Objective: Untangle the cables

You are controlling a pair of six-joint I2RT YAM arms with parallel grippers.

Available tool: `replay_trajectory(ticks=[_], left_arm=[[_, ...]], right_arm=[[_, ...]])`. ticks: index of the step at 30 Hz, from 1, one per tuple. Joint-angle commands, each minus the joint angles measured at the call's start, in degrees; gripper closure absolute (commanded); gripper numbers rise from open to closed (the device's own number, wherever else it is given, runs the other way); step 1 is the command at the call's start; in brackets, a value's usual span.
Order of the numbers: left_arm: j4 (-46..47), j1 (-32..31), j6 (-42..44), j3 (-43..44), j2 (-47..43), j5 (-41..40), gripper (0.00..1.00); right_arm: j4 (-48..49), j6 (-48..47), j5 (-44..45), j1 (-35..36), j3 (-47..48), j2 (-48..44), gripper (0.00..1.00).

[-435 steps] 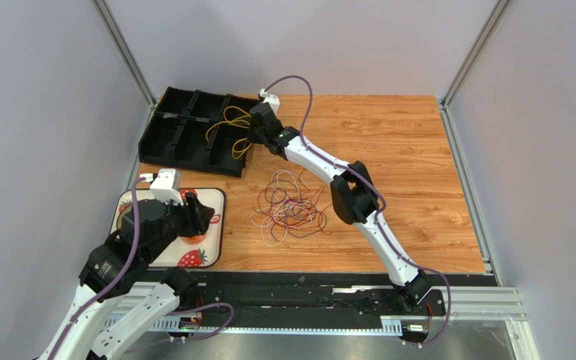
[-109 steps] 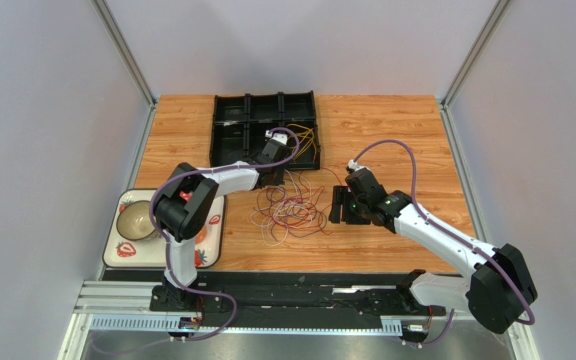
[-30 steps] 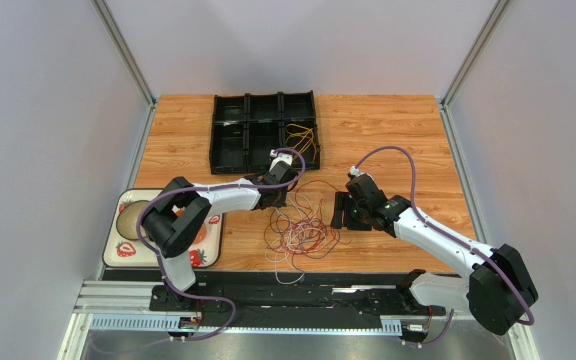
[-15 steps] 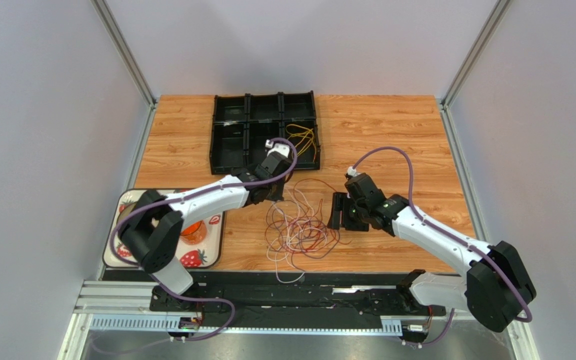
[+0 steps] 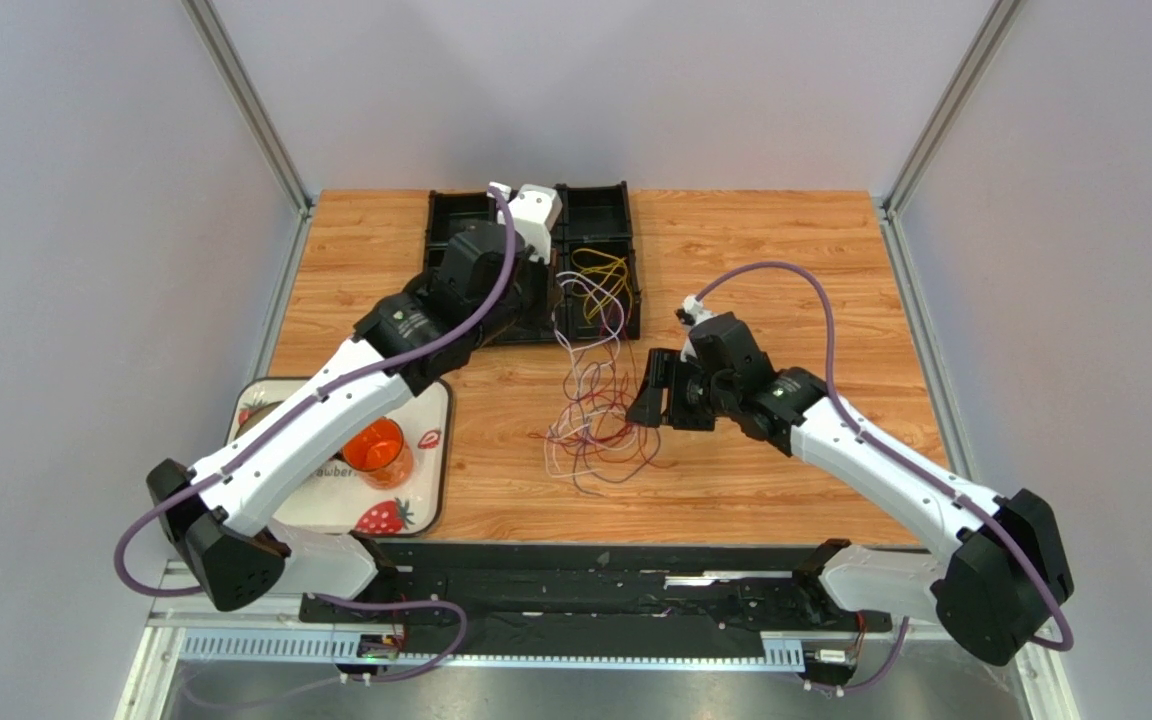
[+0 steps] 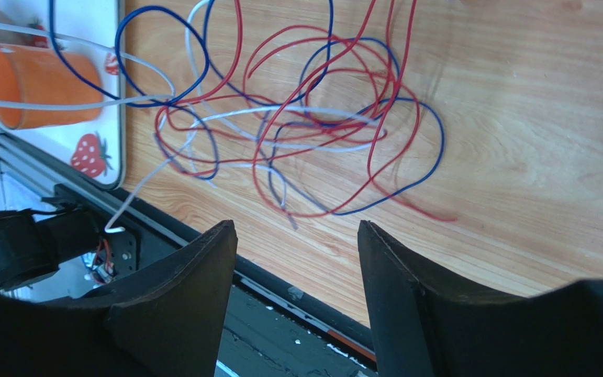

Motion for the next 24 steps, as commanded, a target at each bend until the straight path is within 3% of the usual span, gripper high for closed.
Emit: replay_trajectory(ticks=[1, 7, 11, 13, 17, 24], left_arm=[[1.9, -0.1, 5.9, 4.5, -5.9, 8.2, 1.0], [9.3, -0.1, 7.0, 3.1, -12.0, 21.1, 1.0], [18.6, -0.1, 5.4, -7.3, -15.9, 34.8, 1.0], [20.3, -0.1, 4.7, -10.5, -17.9, 37.7, 1.0], [23.2, -0.1, 4.0, -16.4, -19.6, 39.9, 1.0], [25.2, -0.1, 2.9, -18.5, -19.0, 41.7, 1.0]], right_arm=[[2.6, -3.2, -3.3, 0.3, 4.0, -4.9, 0.38], [4.9, -7.8, -3.3, 0.3, 3.6, -13.3, 0.35], [5.7, -10.7, -2.0, 0.3, 2.8, -20.9, 0.35], [6.6, -12.1, -0.5, 0.3, 1.8, -23.2, 0.33], [10.3, -14.3, -1.8, 0.3, -0.2, -27.3, 0.3], [12.6, -15.4, -10.7, 0.3, -0.8, -25.1, 0.3]])
